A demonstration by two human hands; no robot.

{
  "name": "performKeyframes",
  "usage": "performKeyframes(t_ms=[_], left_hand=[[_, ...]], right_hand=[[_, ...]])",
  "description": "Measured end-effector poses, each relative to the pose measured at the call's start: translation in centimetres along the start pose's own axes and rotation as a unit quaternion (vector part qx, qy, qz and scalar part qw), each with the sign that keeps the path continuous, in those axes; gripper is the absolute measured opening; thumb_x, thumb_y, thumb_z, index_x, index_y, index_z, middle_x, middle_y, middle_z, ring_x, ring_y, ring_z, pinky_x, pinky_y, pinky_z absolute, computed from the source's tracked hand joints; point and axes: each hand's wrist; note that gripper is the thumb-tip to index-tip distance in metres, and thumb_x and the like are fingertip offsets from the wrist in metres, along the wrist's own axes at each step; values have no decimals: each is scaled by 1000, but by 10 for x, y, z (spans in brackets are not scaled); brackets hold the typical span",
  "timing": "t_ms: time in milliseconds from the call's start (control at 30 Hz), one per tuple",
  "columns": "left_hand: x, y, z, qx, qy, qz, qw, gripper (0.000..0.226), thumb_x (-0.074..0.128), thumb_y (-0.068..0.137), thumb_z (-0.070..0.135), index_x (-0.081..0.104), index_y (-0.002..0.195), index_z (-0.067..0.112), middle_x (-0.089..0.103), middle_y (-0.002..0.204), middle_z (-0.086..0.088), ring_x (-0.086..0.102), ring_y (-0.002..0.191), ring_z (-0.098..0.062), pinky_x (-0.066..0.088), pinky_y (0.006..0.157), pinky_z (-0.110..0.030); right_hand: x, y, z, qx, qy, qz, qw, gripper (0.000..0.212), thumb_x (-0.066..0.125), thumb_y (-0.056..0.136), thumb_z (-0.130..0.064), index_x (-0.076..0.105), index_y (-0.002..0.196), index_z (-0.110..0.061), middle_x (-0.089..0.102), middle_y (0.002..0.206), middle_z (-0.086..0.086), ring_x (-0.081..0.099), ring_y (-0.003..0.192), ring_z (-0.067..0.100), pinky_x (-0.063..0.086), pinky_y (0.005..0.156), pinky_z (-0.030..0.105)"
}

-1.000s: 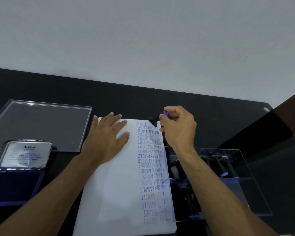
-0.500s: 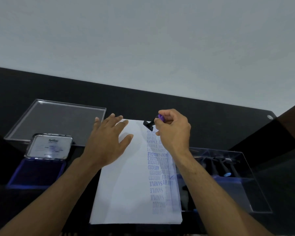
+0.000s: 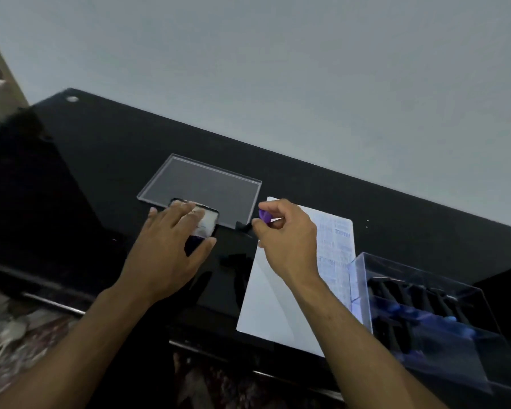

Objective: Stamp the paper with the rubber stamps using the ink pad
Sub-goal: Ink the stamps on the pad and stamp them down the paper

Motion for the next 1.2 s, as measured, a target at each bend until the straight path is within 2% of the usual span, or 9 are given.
performKeyframes(t_ms=[100, 200, 333, 433, 500, 767, 967, 1067, 1200], left_hand=[[-10, -19, -21, -27, 7, 1, 1000, 68, 42, 92, 64, 51, 143, 21, 45, 153, 1, 33, 147, -20, 16, 123, -48], [-16, -33, -40, -47, 1, 5, 999, 75, 39, 88, 67, 50, 145, 20, 44, 153, 0, 31, 148, -21, 17, 123, -47], [-19, -46, -63, -62, -2, 1, 998, 77, 41, 87, 69, 47, 147, 21, 43, 155, -1, 29, 149, -21, 20, 123, -49], [-19, -51, -75, -69, 15, -9, 997, 77, 44, 90, 69, 44, 150, 20, 39, 158, -3, 24, 151, -21, 19, 123, -51], [-18, -53, -80, -66, 36, -20, 997, 82, 38, 88, 73, 44, 150, 20, 38, 159, -3, 22, 152, -21, 18, 123, -53], [-10, -52, -94, -62, 78, -70, 993, 91, 17, 83, 79, 33, 155, 27, 22, 166, 4, 3, 155, -15, 1, 125, -52], [-5, -54, -95, -58, 95, -57, 992, 85, 18, 87, 77, 40, 152, 27, 25, 165, 4, 7, 155, -15, -3, 124, -50], [-5, -54, -93, -57, 95, -50, 993, 84, 19, 88, 76, 43, 150, 26, 28, 164, 3, 10, 155, -16, 1, 125, -51], [-4, -55, -94, -55, 94, -43, 993, 84, 20, 88, 75, 45, 149, 24, 30, 163, 1, 12, 154, -17, 4, 125, -53]], right_hand=[[19, -14, -14, -21, -3, -29, 999, 24, 75, 83, -19, 65, 97, -36, 62, 97, -9, 66, 81, 11, 61, 74, 33], [36, -24, -24, -54, -22, -55, 997, 23, 76, 84, -17, 71, 102, -29, 59, 100, -10, 65, 84, 8, 60, 75, 31], [53, -33, -39, -93, -71, -88, 989, 28, 74, 87, -20, 71, 114, -26, 61, 108, -10, 63, 91, 6, 56, 88, 23], [64, -38, -48, -106, -77, -108, 986, 31, 72, 88, -20, 70, 119, -25, 62, 114, -7, 63, 95, 8, 55, 91, 26], [72, -39, -51, -119, -92, -118, 982, 30, 72, 88, -20, 70, 118, -24, 62, 115, -6, 64, 95, 9, 56, 90, 28], [87, -33, -60, -155, -170, -160, 960, 28, 68, 91, -19, 71, 118, -20, 64, 116, -1, 62, 97, 12, 53, 94, 32], [87, -29, -60, -158, -197, -176, 951, 30, 67, 91, -20, 69, 121, -21, 63, 119, -1, 59, 105, 11, 50, 98, 30], [90, -31, -59, -154, -205, -195, 947, 31, 67, 92, -19, 68, 123, -19, 64, 122, 1, 59, 109, 13, 50, 100, 34], [92, -31, -59, -169, -215, -189, 943, 30, 67, 91, -19, 69, 122, -19, 64, 119, 1, 58, 107, 12, 50, 99, 33]])
Point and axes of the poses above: each hand's wrist, its own y-axis towards the middle knuckle, its own x-axis out of the palm, z = x × y
